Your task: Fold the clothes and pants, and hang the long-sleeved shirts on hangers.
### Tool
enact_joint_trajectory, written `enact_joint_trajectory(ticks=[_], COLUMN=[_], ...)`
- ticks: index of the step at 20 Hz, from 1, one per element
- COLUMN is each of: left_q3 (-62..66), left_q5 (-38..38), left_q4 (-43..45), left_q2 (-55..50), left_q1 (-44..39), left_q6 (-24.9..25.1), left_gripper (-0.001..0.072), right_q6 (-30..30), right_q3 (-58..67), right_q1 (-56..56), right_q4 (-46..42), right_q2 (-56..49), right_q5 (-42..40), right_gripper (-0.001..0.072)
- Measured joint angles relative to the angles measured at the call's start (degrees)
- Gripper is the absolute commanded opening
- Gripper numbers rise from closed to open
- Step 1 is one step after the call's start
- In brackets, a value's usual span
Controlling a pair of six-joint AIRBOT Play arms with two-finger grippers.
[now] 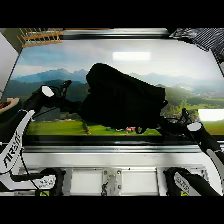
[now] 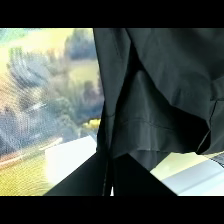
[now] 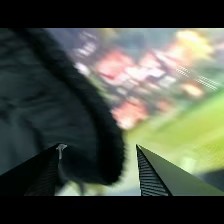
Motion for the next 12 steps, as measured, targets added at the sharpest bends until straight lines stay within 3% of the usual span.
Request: enact_joint_trajectory(ticks=[3,4,5,6,7,8,12], left_q3=[0.00,0.00,0.00,0.00,0.00,0.00,0.09], left_q5=[0.44,0.63,0.70,0.72,0.72,0.76,0.74], left_q4=[-0.02,-0.02,-0.02,-0.02,-0.02,-0.02,-0.02], left_q2=[0.00,0.00,0.00,0.00,0.00,0.00,1.07], left_q1=[-0.02,-0.02,-0.02,-0.02,-0.02,-0.02,0.39], left_q6=[0.02,0.02,0.04,0.04,0.09,0.20,0.15], left_gripper=[0.0004,0.0004,0.0004,0.0004,0.0004,0.0004,0.0004], right_q6=[-2.12,-2.78,-3.39,-3.87,-4.87,-6.12,-10.38], right_q3=[-0.74,-0.85,-0.96,-1.11,-1.16,-1.11,1.07], right_q1=[3.32,4.22,5.05,5.60,6.01,6.32,6.80], right_q4=[4.13,4.98,5.38,5.73,5.81,5.99,5.14], right_q2=[-1.20,-1.46,-1.68,-1.88,-1.99,-1.97,-0.20], right_q5=[-5.25,-6.38,-7.45,-8.11,-8.28,-8.35,-8.41], right_gripper=[0.0502,0.0437,0.0207,0.0115,0.0100,0.0018,0.0019])
